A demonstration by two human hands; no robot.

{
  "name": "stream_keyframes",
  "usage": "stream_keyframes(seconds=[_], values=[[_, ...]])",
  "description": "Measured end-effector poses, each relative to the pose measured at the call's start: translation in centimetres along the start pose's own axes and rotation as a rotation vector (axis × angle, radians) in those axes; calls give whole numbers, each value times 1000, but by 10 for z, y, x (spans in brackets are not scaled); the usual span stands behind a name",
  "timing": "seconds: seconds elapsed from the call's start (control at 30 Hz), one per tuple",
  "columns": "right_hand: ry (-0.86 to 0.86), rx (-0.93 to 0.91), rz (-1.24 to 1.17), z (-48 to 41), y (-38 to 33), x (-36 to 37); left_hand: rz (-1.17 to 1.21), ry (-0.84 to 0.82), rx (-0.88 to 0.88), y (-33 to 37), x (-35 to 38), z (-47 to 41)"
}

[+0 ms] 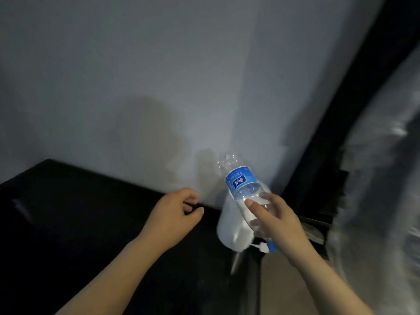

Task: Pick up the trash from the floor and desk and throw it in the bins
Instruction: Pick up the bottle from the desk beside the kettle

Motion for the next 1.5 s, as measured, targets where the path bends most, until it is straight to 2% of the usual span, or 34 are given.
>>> stream_keyframes(seconds=[0.2, 0.47, 0.67, 0.87, 1.07, 1.5], values=[[350, -130, -16, 64, -11, -156, 203, -175, 230, 125, 68, 42], [815, -123, 29, 169, 21, -372, 374, -460, 533, 299, 200, 161], [1109, -5, 103, 270, 68, -520, 440, -680, 732, 410, 288, 291], [1347, 125, 134, 354, 108, -630, 485, -877, 862, 487, 359, 398], [1460, 215, 125, 371, 151, -705, 512, -999, 935, 538, 440, 446], [1578, 339, 260, 311, 215, -873, 515, -1156, 1042, 672, 642, 476]])
Point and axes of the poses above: each hand's wrist, its own z-axis away from the middle knuckle, its own x-axis out of the palm, y = z × x, the point moved 2 cm from there along -z, towards the middle knuckle, and after that the axes turned 13 degrees about y, right-handed, at the moved point
